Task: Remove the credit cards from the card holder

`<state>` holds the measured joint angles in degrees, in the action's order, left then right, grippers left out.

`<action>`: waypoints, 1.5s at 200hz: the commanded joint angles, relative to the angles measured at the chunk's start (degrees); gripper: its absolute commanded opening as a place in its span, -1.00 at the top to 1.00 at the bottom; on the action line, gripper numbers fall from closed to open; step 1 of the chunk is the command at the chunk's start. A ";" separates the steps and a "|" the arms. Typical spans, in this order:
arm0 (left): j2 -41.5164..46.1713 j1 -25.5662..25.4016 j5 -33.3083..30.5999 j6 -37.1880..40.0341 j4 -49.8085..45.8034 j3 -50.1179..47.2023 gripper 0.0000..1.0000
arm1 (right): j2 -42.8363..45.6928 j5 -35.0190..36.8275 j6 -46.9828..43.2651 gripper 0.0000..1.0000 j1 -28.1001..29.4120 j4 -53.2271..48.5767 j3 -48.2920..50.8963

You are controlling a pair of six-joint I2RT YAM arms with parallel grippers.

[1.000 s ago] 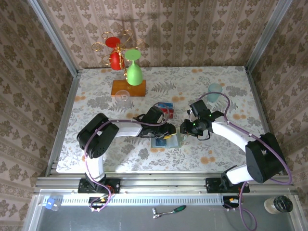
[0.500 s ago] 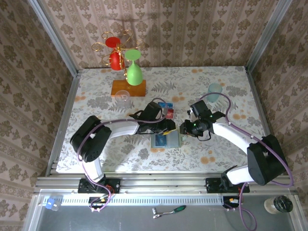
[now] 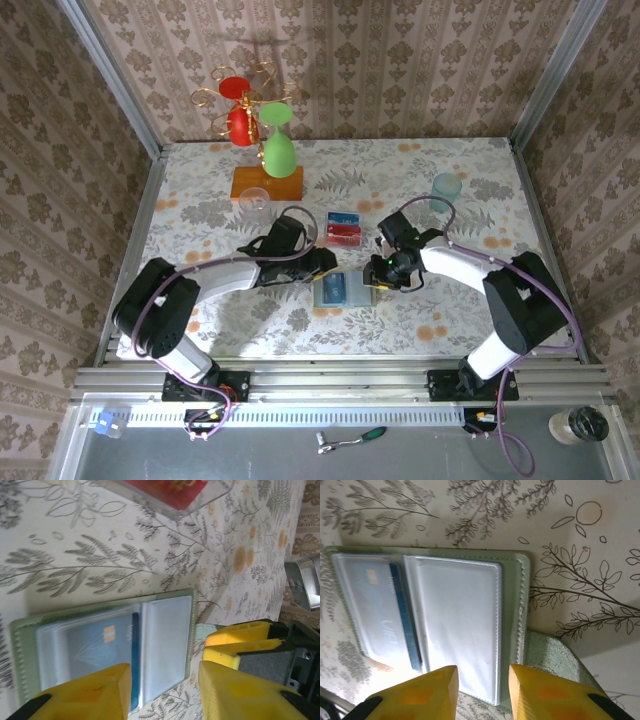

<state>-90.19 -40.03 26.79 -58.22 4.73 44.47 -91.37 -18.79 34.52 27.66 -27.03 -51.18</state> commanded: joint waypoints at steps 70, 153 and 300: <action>4.92 2.81 -1.13 1.79 0.41 -6.09 0.20 | -4.86 2.77 1.22 0.32 1.08 1.26 -1.29; 3.85 2.95 -0.64 2.01 1.38 -8.21 0.32 | -4.54 -0.22 2.65 0.49 1.28 3.43 -1.38; 0.06 -0.14 -4.42 5.22 -4.56 -5.27 0.79 | -0.55 -2.59 6.37 0.47 5.34 5.02 -4.23</action>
<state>-89.30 -39.83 23.90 -55.31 2.92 37.71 -90.35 -18.17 38.26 31.66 -24.95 -54.22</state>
